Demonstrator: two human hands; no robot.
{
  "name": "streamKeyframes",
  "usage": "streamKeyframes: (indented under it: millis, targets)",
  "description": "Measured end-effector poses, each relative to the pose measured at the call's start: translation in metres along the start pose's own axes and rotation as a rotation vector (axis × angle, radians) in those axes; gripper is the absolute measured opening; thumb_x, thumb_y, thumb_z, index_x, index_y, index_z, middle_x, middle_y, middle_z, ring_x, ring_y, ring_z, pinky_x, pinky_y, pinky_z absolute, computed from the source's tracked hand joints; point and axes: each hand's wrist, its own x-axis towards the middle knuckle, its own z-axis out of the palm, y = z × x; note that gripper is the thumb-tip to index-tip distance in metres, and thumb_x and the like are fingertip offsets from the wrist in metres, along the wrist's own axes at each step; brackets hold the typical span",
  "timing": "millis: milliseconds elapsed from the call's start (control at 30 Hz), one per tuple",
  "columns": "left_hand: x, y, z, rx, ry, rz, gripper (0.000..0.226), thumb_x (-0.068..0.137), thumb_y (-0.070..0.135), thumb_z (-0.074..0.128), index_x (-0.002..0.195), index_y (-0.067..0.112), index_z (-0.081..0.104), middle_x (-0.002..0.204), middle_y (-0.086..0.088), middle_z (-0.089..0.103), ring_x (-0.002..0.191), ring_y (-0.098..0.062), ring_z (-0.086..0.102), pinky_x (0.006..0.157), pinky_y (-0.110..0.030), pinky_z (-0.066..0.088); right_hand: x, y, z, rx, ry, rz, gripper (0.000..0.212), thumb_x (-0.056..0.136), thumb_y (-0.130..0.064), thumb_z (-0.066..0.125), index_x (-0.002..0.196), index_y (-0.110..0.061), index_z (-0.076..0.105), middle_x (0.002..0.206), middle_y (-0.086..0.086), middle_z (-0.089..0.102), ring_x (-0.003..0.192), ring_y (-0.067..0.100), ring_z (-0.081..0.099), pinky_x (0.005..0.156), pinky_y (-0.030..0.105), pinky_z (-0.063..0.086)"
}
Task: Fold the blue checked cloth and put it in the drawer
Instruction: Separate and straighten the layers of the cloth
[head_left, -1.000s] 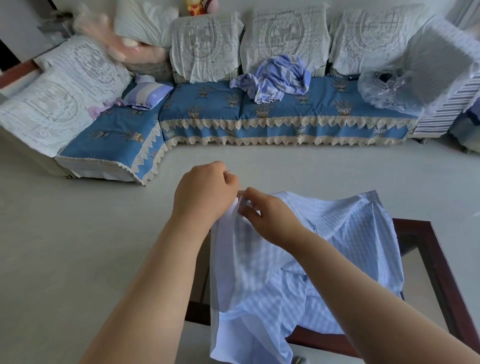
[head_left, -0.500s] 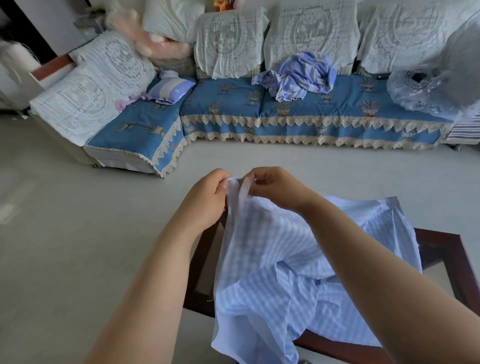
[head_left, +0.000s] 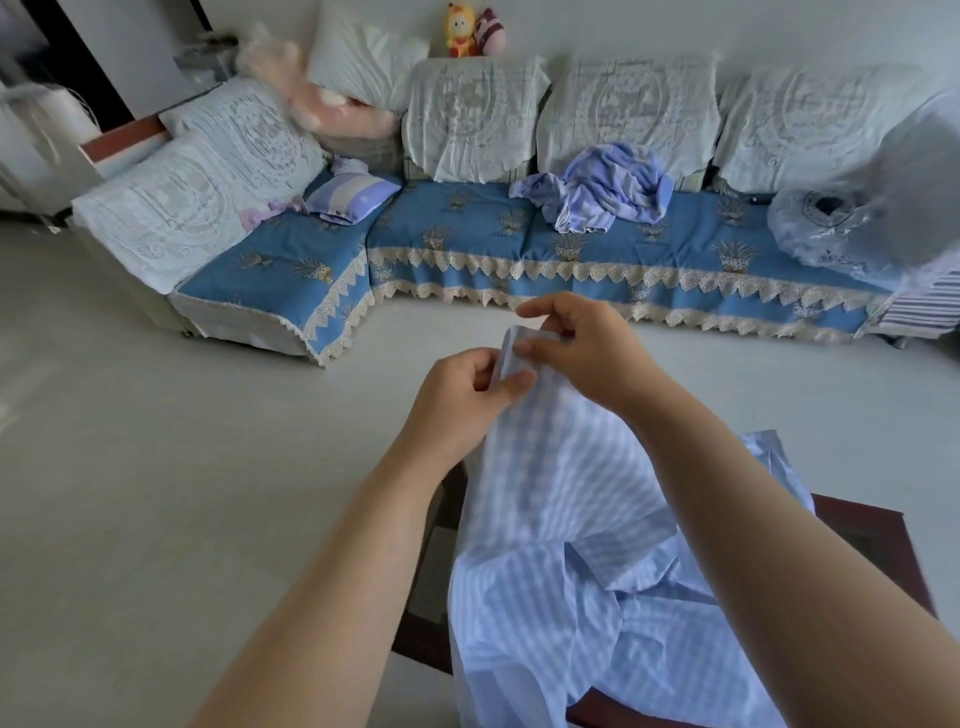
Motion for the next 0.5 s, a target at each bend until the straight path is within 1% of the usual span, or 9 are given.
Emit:
streamKeyframes:
  millis: [33, 67, 100, 167, 233, 267, 333, 433, 500]
  targets:
    - [0.0, -0.003, 0.004, -0.012, 0.051, 0.012, 0.019, 0.087, 0.029, 0.066, 0.092, 0.011, 0.071, 0.085, -0.011, 0.073, 0.078, -0.027, 0.068, 0.075, -0.045, 0.055, -0.002, 0.0, -0.002, -0.035, -0.027, 0.0, 0.026, 0.082, -0.024, 0.072, 0.106, -0.022, 0.066, 0.08, -0.002, 0.061, 0.069, 0.01, 0.054, 0.066, 0.024, 0.042]
    - [0.0, -0.004, 0.007, -0.016, 0.073, 0.013, 0.018, 0.089, 0.026, 0.065, 0.087, 0.008, 0.07, 0.081, -0.016, 0.071, 0.071, -0.03, 0.065, 0.068, -0.044, 0.053, -0.003, -0.001, -0.005, -0.072, -0.059, -0.005, 0.023, 0.083, -0.025, 0.071, 0.105, -0.021, 0.068, 0.083, -0.003, 0.064, 0.073, 0.009, 0.057, 0.067, 0.023, 0.044]
    - [0.001, -0.005, 0.008, -0.017, 0.068, 0.018, 0.021, 0.089, 0.025, 0.064, 0.084, 0.005, 0.069, 0.078, -0.02, 0.068, 0.065, -0.028, 0.059, 0.063, -0.04, 0.048, -0.003, -0.002, -0.008, -0.088, -0.09, -0.003, 0.018, 0.083, -0.025, 0.071, 0.1, -0.02, 0.07, 0.084, -0.004, 0.066, 0.075, 0.008, 0.058, 0.069, 0.022, 0.045]
    - [0.001, -0.004, 0.009, -0.007, 0.032, 0.023, 0.03, 0.091, 0.028, 0.061, 0.083, 0.0, 0.066, 0.08, -0.028, 0.064, 0.065, -0.021, 0.053, 0.063, -0.036, 0.041, -0.003, -0.001, -0.014, -0.054, -0.147, 0.019, 0.009, 0.082, -0.025, 0.073, 0.088, -0.018, 0.071, 0.079, -0.005, 0.066, 0.071, 0.007, 0.057, 0.07, 0.023, 0.045]
    - [0.0, -0.004, 0.009, 0.003, 0.004, 0.039, 0.038, 0.091, 0.033, 0.058, 0.084, -0.004, 0.064, 0.08, -0.032, 0.06, 0.066, -0.019, 0.05, 0.063, -0.034, 0.038, -0.002, 0.001, -0.021, -0.017, -0.192, 0.021, 0.013, 0.08, -0.027, 0.075, 0.081, -0.015, 0.07, 0.074, -0.002, 0.064, 0.068, 0.01, 0.054, 0.068, 0.028, 0.043]
    - [-0.002, -0.003, 0.009, 0.013, -0.002, 0.05, 0.041, 0.093, 0.033, 0.056, 0.082, -0.006, 0.062, 0.072, -0.03, 0.055, 0.063, -0.019, 0.046, 0.061, -0.032, 0.035, -0.002, 0.002, -0.023, -0.001, -0.209, 0.02, 0.015, 0.08, -0.029, 0.075, 0.08, -0.014, 0.07, 0.074, 0.0, 0.064, 0.068, 0.01, 0.053, 0.068, 0.028, 0.043]
    - [-0.003, -0.001, 0.011, 0.043, 0.005, 0.06, 0.043, 0.095, 0.029, 0.054, 0.07, -0.006, 0.054, 0.059, -0.013, 0.043, 0.057, -0.016, 0.037, 0.056, -0.027, 0.029, -0.003, 0.001, -0.025, 0.04, -0.226, 0.019, 0.015, 0.081, -0.029, 0.072, 0.08, -0.014, 0.069, 0.075, 0.001, 0.064, 0.07, 0.011, 0.053, 0.069, 0.028, 0.042]
    - [-0.004, 0.0, 0.013, 0.087, 0.026, 0.089, 0.045, 0.096, 0.027, 0.053, 0.055, 0.012, 0.042, 0.049, 0.006, 0.032, 0.044, -0.006, 0.027, 0.045, -0.018, 0.021, -0.005, 0.0, -0.025, 0.086, -0.219, 0.012, 0.008, 0.084, -0.024, 0.07, 0.078, -0.02, 0.069, 0.078, 0.001, 0.065, 0.073, 0.011, 0.054, 0.072, 0.027, 0.043]
    - [-0.003, 0.0, 0.014, 0.097, 0.029, 0.11, 0.047, 0.097, 0.027, 0.052, 0.053, 0.016, 0.038, 0.046, 0.009, 0.029, 0.041, -0.005, 0.025, 0.042, -0.015, 0.019, -0.005, 0.001, -0.024, 0.081, -0.208, 0.001, 0.007, 0.084, -0.023, 0.069, 0.078, -0.02, 0.069, 0.08, 0.007, 0.068, 0.075, 0.011, 0.056, 0.075, 0.029, 0.045]
